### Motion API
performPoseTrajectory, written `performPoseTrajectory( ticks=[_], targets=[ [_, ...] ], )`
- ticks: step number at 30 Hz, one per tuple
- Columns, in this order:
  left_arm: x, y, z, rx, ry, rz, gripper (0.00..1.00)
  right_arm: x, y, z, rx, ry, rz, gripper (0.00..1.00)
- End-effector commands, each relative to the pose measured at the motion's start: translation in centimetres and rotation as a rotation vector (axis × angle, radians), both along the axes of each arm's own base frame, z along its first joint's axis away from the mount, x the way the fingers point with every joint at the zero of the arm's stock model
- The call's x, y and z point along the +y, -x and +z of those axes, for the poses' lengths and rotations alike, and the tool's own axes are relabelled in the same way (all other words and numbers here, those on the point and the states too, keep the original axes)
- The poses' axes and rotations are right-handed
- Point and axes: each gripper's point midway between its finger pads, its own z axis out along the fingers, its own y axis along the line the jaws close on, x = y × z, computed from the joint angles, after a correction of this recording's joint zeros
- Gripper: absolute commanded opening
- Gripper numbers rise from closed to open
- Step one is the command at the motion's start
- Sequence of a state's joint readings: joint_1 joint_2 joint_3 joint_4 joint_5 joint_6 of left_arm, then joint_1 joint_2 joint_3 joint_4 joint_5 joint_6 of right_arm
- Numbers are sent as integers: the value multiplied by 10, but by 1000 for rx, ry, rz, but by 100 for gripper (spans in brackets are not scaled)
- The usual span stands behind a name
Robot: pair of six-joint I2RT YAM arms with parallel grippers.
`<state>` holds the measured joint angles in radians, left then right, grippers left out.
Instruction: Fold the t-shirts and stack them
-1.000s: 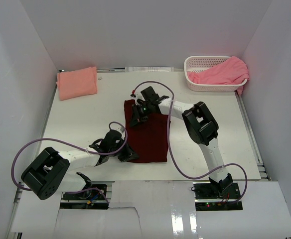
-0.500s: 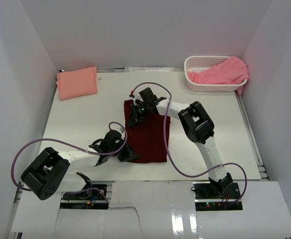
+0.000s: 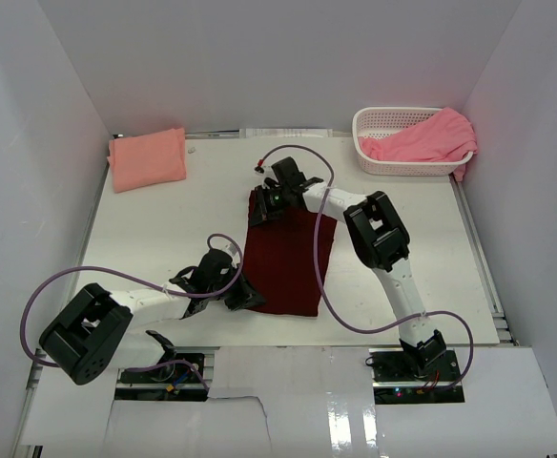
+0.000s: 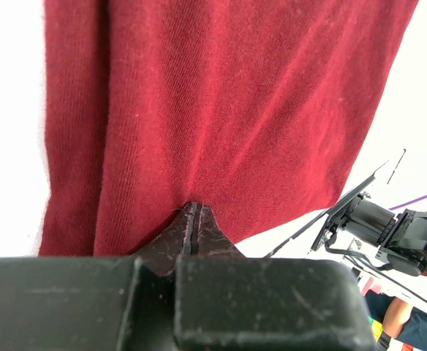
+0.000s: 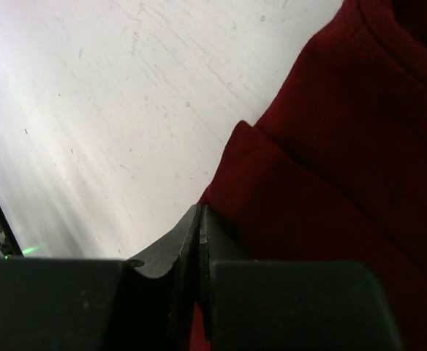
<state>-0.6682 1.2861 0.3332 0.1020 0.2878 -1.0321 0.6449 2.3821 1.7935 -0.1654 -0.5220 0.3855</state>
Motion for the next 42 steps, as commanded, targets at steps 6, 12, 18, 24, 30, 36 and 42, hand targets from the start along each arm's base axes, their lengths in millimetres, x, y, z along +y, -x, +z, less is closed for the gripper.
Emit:
performPoseTrajectory(
  ticks=[6,12,18,24,30,36,42],
  targets=[
    [37,32,-44,129,-178,2,0,2,-58,42,-161,-33,-30,8],
    [36,32,-42,125,-175,1,0,3,-81,111,-212,-141,-30,10],
    [22,14,-15,63,-144,-24,9,-35,-37,141,-177,-113,-14,39],
    [4,-27,55,-90,-133,-29,44,-104,48,142,-162,-2,-60,59],
    [7,-56,111,-199,-156,-30,75,-155,139,106,24,53,-114,63],
    [57,-64,84,-123,-147,17,84,-194,220,73,208,58,-169,91],
    [81,-50,55,-38,-144,46,95,-208,254,62,285,17,-239,94]
  ],
)
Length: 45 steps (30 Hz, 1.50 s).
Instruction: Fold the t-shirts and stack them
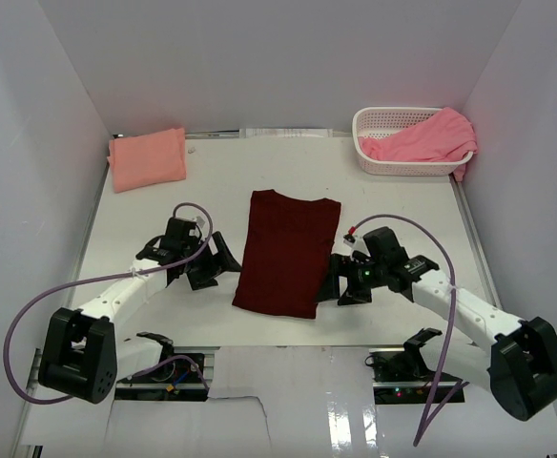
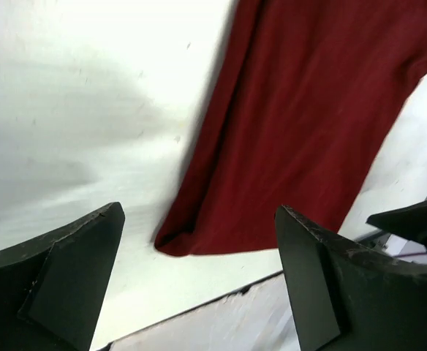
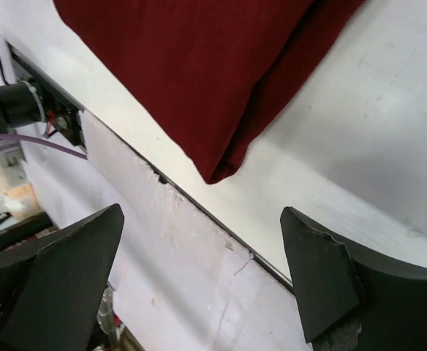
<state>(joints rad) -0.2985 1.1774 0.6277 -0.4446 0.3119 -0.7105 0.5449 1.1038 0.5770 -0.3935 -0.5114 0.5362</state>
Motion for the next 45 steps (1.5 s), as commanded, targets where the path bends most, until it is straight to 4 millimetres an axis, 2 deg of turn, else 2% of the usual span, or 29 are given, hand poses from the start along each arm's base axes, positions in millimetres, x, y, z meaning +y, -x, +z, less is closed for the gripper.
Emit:
performPoseTrajectory(
  ticks=[1,6,10,13,19,23,30,34,36,45],
  targets=[
    [-5,15,1,10,37,-66,95,5,9,7,58,-79,-66,94],
    [-6,23,-6,48,53,-60,96,9,22,-6,133,-152,-103,91],
    [-7,35,-16,91,75,-49,97,9,33,-24,179,-160,-134,91],
    [-5,40,-21,112,80,-26,98,12,32,-28,193,-180,-172,90],
    [1,44,-30,160,51,28,98,23,12,-24,138,-225,-301,88],
    [5,45,-35,180,31,53,98,30,9,-27,148,-223,-320,87],
    [6,48,-39,195,32,71,98,50,18,-40,200,-219,-288,85],
    [6,48,-38,192,37,74,98,55,21,-47,231,-205,-279,65],
    [5,48,-38,193,38,73,98,52,23,-51,237,-181,-288,59],
    [3,53,-44,213,57,75,98,38,6,-39,113,-130,-364,58]
  ],
)
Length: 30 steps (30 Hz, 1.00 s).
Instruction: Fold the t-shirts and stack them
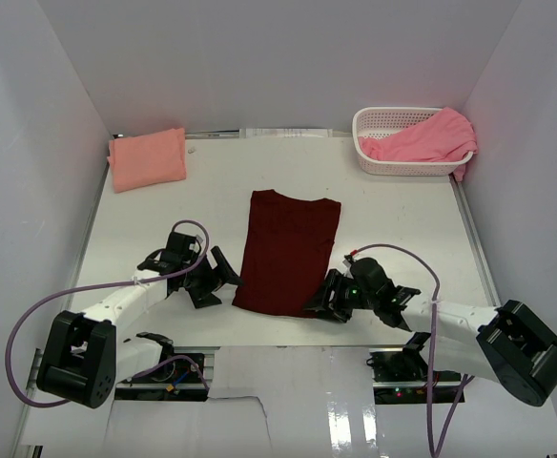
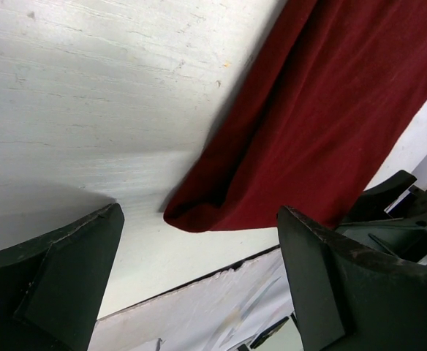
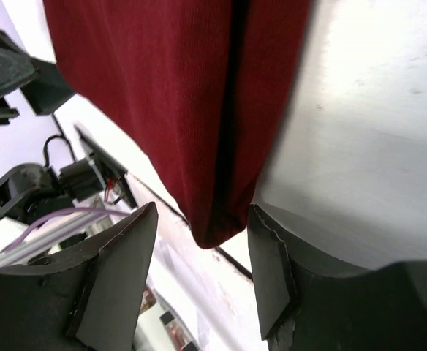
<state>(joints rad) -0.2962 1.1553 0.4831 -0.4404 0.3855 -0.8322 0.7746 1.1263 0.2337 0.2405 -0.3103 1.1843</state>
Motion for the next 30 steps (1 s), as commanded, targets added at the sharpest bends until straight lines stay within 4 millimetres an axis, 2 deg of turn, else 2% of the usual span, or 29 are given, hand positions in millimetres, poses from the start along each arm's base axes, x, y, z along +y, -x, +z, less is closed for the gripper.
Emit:
performPoseTrajectory(
  ticks=[1,4,6,8,9,13,15,22,30],
  targets=[
    [4,10,-12,28,-11,15,98,-5,-12,3,-47,64,-39,58],
    [3,13,-13,27,4,20,98,-6,-12,3,-50,66,-42,52],
    [4,15,-16,31,5,28,98,-5,-10,0,-43,56,-35,39],
    [4,16,-17,36,4,29,98,-5,-11,-1,-41,57,-33,36],
    [4,16,-17,37,5,29,98,-4,-10,-2,-37,58,-26,29],
    [4,17,-17,34,10,32,98,-4,-11,-3,-42,58,-27,21],
    [4,18,-17,34,10,32,98,-3,-10,-2,-42,46,-23,8],
    [6,22,-23,53,5,39,97,1,-16,7,-58,27,-37,8],
    [5,34,-34,78,34,64,80,11,-24,15,-50,-3,-47,8]
  ],
)
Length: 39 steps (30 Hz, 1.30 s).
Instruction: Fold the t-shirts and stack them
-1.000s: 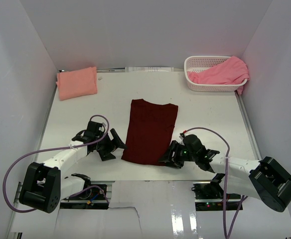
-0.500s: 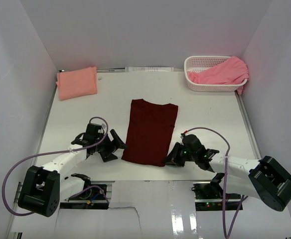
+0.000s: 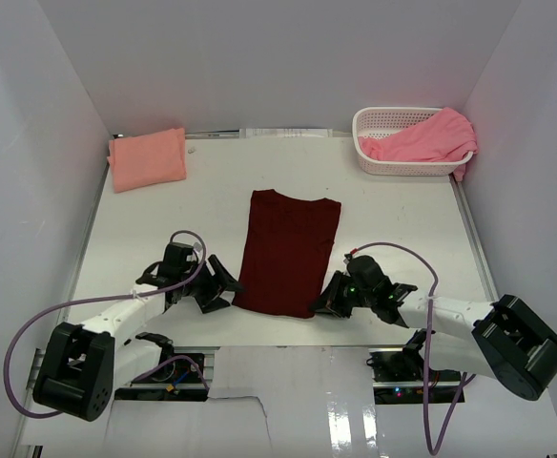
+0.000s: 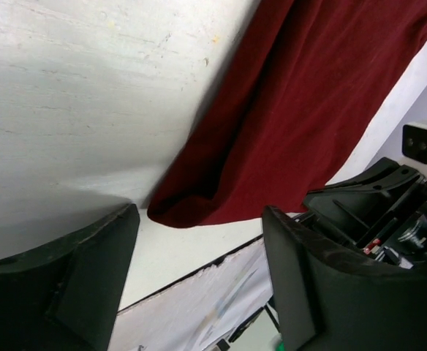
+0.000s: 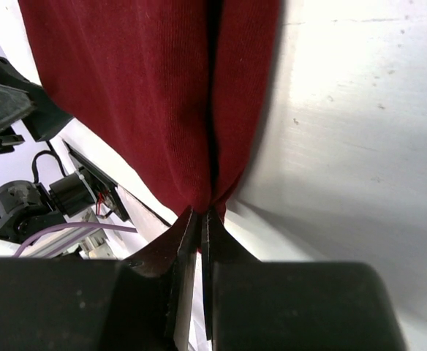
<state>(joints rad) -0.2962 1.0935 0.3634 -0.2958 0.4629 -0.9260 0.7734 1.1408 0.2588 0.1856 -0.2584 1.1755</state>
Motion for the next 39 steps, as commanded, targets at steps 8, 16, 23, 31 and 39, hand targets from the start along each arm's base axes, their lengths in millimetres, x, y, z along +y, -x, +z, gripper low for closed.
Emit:
performPoseTrajectory(
  ticks=[8,16,23,31,39],
  targets=[
    [20,42,-45,148,-94,20,57,20,-17,22,-43,-73,3,8],
    [31,34,-59,157,-177,62,57,19,-17,26,-53,-81,4,8],
    [42,27,-64,157,-244,100,56,15,-16,28,-63,-74,-8,8],
    [49,21,-62,140,-286,127,56,13,-14,26,-60,-69,-7,8],
    [54,13,-56,124,-325,131,54,8,-12,25,-61,-65,-20,8]
  ],
)
